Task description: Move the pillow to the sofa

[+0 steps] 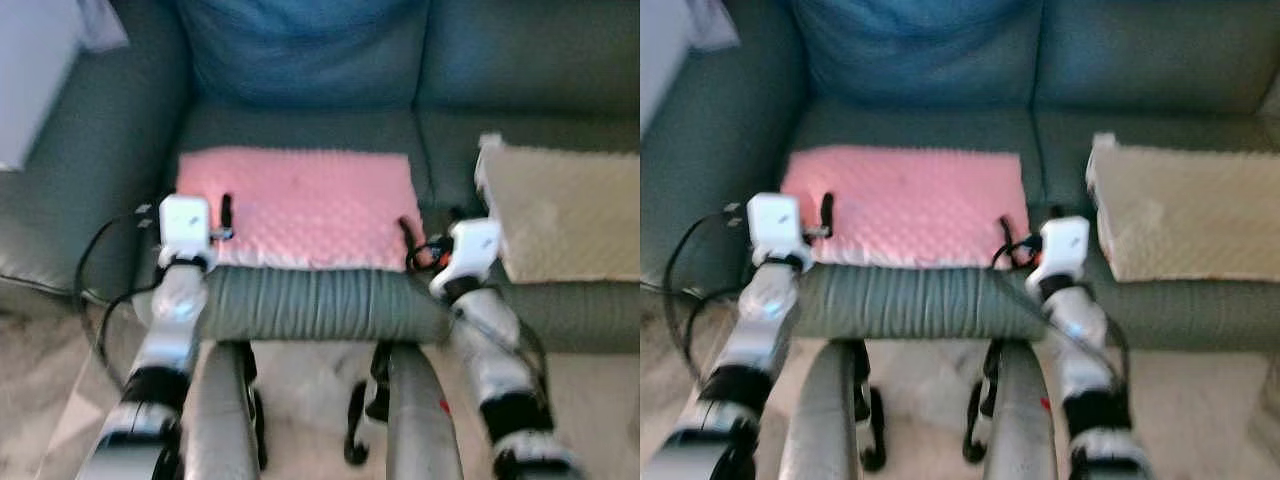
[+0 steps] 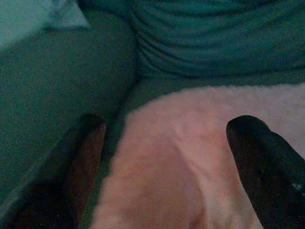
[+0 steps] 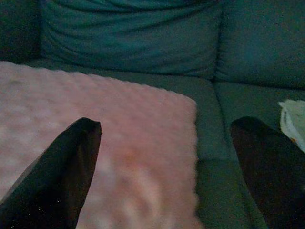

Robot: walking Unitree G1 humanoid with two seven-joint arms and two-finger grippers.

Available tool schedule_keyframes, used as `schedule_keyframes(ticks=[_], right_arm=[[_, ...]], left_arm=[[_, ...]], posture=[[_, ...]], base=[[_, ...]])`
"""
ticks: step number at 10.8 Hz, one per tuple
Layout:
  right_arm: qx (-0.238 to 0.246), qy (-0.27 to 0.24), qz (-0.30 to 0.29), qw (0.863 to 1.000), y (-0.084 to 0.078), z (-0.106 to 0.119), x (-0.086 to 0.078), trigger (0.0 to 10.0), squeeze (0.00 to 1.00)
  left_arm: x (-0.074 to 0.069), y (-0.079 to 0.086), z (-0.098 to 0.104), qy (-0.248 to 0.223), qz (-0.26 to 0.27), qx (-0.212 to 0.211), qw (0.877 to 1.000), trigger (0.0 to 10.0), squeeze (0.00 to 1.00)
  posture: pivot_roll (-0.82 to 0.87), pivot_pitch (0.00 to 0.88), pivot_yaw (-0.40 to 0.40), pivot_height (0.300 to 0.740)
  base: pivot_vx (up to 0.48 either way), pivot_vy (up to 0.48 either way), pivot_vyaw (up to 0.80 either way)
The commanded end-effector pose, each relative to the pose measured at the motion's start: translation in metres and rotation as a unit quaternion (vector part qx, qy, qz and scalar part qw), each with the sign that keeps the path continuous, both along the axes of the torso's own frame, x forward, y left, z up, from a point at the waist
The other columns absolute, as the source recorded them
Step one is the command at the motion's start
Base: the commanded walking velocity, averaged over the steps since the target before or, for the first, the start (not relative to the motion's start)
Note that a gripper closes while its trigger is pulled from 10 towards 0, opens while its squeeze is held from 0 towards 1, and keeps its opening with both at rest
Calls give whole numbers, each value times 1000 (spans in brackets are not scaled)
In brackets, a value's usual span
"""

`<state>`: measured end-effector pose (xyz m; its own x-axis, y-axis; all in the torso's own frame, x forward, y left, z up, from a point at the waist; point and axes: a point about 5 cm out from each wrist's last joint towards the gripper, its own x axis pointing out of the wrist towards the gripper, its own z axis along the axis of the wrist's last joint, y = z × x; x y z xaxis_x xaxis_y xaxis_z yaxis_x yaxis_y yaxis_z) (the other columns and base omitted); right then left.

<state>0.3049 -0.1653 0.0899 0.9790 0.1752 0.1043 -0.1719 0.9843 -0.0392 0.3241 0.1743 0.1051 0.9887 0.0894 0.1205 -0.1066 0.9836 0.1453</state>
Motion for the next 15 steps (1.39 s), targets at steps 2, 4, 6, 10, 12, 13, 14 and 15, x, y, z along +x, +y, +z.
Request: schedule_keyframes(ticks=[2,4,6,10,12,13,14,15], right_arm=[[-2,3,3,1000,6,-5,-9,10000,1000],[11,8,5,1000,16,-8,-17,10000,1000],[52,47,-7,998,20,-18,-28,10000,0],[34,31,9,999,20,-7,-21,10000,0],[29,26,0,999,13,-2,-14,10000,0],[27,26,-2,999,12,-2,-13,10000,0],[27,27,-2,999,12,-1,-12,10000,0],[27,27,0,999,14,-1,-12,10000,0]], left_arm=[[-10,5,3,-17,11,0,1000,10000,1000],[-30,1,-2,-15,-3,-1,1000,10000,1000],[-53,14,-17,6,24,19,1000,10000,1000],[-45,2,-22,30,23,4,999,10000,0],[-38,1,-17,26,21,6,999,10000,0],[-37,1,-18,28,24,4,999,10000,0],[-37,1,-18,31,25,3,999,10000,0],[-37,0,-19,33,26,2,999,10000,0]], posture=[[-26,78,13,603],[-17,57,-3,603],[-11,50,-11,603],[-28,34,-21,643],[-29,32,-25,683],[-27,32,-26,703],[-26,33,-28,723],[-27,33,-29,740]], base=[[0,0,0],[0,0,0],[0,0,0],[0,0,0],[0,0,0],[0,0,0],[0,0,0],[0,0,0]])
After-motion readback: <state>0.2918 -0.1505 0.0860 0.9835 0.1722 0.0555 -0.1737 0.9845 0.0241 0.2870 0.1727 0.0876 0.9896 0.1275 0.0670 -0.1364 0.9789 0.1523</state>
